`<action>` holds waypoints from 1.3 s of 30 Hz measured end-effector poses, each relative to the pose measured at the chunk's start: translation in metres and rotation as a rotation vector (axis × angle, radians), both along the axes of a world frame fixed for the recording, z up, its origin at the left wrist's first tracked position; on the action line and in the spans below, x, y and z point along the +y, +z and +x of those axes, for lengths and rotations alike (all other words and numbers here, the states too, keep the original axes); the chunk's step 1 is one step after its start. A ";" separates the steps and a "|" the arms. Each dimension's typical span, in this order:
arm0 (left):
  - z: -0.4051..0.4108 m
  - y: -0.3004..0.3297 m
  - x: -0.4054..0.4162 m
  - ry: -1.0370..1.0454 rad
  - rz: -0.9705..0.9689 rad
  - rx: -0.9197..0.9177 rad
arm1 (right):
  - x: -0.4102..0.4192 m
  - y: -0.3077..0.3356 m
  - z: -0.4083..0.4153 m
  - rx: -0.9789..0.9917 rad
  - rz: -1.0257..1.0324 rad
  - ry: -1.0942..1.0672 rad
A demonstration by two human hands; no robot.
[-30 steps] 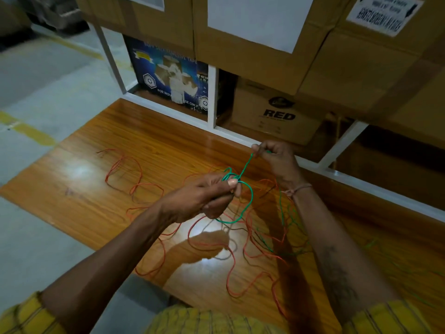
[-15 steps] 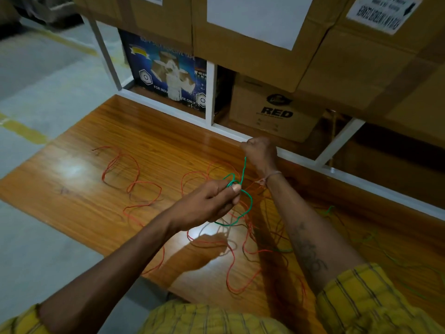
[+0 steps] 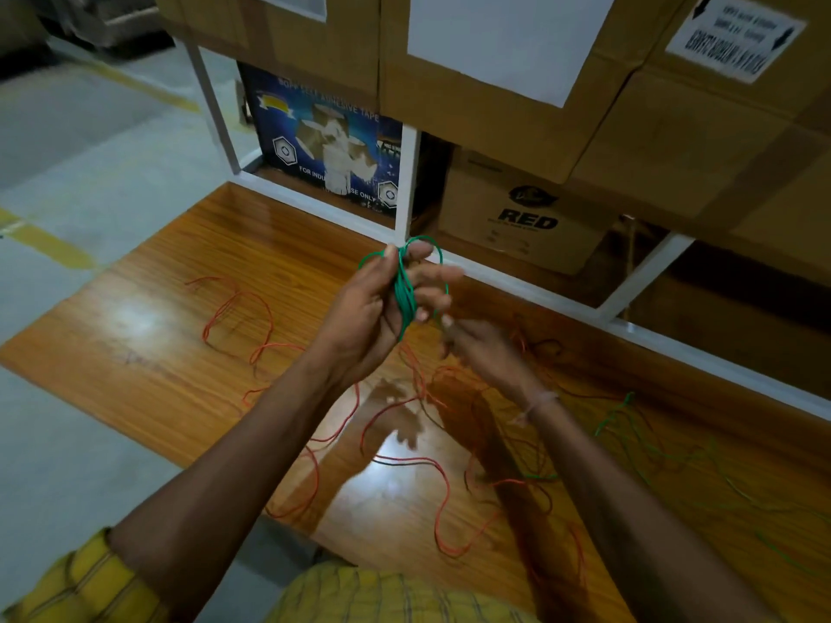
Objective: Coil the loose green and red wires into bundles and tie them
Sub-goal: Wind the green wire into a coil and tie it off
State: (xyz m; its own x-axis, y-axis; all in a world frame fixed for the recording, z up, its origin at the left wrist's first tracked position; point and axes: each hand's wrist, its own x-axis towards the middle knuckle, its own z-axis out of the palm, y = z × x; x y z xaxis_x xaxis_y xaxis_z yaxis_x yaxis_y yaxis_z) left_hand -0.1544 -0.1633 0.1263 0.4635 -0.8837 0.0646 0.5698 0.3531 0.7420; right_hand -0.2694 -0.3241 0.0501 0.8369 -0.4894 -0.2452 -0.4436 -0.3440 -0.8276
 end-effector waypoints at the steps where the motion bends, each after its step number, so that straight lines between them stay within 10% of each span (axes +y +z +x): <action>1: 0.003 0.000 -0.007 -0.005 -0.008 0.011 | 0.006 0.000 -0.006 0.005 0.052 0.038; 6: 0.005 -0.023 -0.037 0.049 0.167 -0.160 | 0.017 0.027 -0.025 0.119 0.142 0.185; 11: 0.016 -0.050 -0.038 0.111 0.595 -0.940 | 0.004 0.069 -0.043 0.237 0.069 0.382; 17: 0.012 -0.049 -0.023 -0.057 0.683 -1.205 | -0.037 0.107 -0.055 -0.144 0.261 0.350; 25: -0.001 -0.036 -0.013 -0.303 0.416 -0.902 | -0.073 0.085 -0.024 -0.483 0.464 -0.015; 32: 0.002 -0.020 -0.015 -0.340 0.171 -0.448 | -0.065 0.023 -0.010 -0.216 0.141 -0.145; 39: 0.012 -0.025 -0.039 -0.142 0.040 0.079 | -0.007 0.013 -0.025 0.213 0.006 0.193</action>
State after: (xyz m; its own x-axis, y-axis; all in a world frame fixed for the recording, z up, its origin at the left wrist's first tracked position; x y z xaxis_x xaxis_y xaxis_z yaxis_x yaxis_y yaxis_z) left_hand -0.1424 -0.2023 0.1010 0.3360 -0.9419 -0.0039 0.6691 0.2358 0.7047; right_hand -0.2947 -0.3309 0.0636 0.8439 -0.3238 -0.4278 -0.5343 -0.4346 -0.7250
